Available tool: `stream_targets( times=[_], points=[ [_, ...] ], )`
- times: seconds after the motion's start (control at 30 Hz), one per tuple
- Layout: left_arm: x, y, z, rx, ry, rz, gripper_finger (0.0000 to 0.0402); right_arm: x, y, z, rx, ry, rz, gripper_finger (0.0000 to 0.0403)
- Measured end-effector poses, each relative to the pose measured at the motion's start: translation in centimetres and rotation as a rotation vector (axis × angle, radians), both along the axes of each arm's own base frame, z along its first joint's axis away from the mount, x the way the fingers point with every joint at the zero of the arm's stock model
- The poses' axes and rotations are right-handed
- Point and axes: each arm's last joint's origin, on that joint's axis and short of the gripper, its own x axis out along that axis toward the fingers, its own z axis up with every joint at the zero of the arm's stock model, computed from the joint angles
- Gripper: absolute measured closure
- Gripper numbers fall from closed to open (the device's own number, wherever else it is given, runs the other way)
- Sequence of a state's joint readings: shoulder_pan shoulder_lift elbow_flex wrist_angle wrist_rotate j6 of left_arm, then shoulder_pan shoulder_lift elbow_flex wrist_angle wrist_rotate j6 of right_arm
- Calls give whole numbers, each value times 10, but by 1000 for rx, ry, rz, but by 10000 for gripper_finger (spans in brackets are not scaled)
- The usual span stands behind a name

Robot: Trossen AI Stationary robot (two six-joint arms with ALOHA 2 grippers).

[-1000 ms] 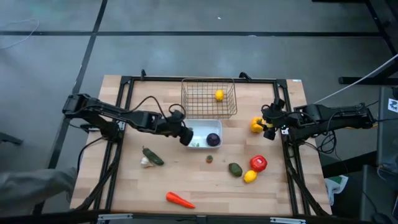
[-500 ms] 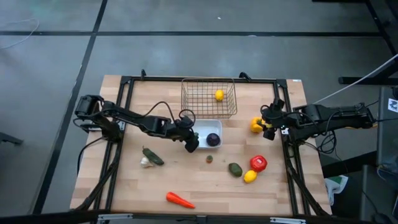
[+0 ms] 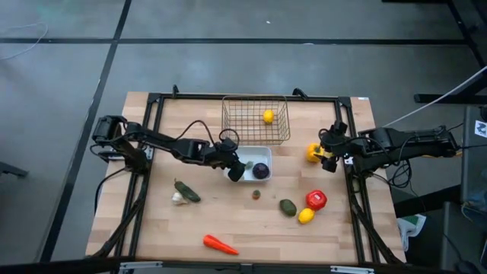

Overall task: Sort produce into baskets
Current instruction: Put the yellow bell pepper into the white bin

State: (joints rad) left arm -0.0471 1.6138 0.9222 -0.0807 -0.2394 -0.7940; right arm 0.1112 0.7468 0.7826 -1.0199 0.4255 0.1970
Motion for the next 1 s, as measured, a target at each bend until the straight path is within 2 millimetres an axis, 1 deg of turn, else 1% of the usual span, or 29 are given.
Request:
stream_targets(
  times=[0.07,0.23,0.37,0.53,0.67,0.83,1.0],
  points=[
    [0,1,0,0,0,2,167,1,0,-1,-1,6,0,8],
    [0,1,0,-1,2,2,165,2,0,-1,-2,13,0,27],
    [0,1,0,-1,4,2,164,2,0,-1,7,3,-10,32],
    [0,1,0,-2,4,3,164,5,3,0,118,-37,9,33],
    [0,0,0,-2,4,2,164,9,4,0,124,-42,14,33],
    [0,0,0,-2,4,2,164,17,5,-6,122,14,12,33],
    [0,0,0,-2,5,2,164,28,0,-17,193,111,0,33]
  ],
)
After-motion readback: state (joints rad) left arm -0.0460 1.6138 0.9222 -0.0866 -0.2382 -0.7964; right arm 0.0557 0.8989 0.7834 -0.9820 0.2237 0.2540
